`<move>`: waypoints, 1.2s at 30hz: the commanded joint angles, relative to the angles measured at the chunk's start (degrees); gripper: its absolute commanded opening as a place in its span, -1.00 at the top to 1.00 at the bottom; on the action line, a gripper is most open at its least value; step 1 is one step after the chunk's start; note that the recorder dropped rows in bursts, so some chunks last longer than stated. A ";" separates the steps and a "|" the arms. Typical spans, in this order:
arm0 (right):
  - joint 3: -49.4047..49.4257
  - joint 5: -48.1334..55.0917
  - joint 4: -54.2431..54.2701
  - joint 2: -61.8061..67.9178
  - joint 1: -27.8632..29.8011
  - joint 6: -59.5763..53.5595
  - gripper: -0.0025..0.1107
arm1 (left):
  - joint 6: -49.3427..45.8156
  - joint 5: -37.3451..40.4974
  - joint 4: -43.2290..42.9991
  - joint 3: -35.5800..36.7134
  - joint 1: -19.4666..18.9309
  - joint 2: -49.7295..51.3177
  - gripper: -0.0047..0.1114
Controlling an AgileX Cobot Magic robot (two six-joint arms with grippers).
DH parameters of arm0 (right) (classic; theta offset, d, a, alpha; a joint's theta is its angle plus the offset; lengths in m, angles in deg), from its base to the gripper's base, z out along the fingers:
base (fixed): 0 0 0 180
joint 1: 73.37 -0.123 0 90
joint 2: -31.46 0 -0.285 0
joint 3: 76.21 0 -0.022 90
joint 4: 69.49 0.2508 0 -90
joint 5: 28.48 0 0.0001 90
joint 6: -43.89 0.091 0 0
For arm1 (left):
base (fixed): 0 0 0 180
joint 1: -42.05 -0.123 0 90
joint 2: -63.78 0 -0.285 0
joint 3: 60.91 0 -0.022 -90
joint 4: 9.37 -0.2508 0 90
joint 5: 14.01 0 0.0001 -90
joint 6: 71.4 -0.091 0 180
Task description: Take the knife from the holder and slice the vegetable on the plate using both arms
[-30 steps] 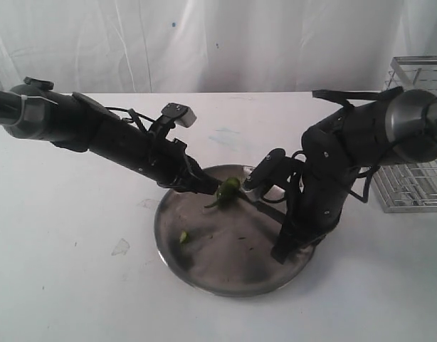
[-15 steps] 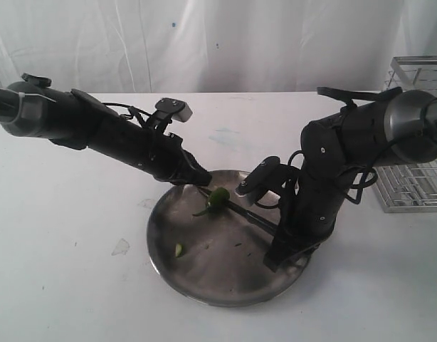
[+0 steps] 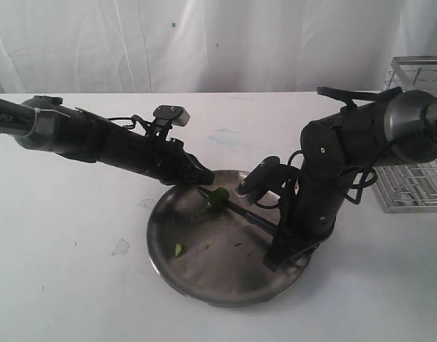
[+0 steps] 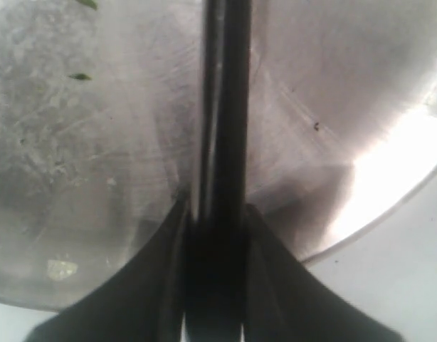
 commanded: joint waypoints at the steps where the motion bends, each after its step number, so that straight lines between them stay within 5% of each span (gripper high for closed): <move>1: -0.25 0.25 0.00 -0.38 -0.04 -0.68 0.96 | -0.48 1.19 -0.82 0.42 0.14 0.28 0.92; 17: -0.25 -1.79 -0.38 -0.38 -0.04 0.87 0.96 | 2.02 3.52 -9.26 0.42 0.14 2.55 0.92; 36: -0.25 -10.42 -17.66 -0.25 -0.04 8.61 0.96 | 6.56 2.55 -14.77 4.24 0.14 2.80 0.92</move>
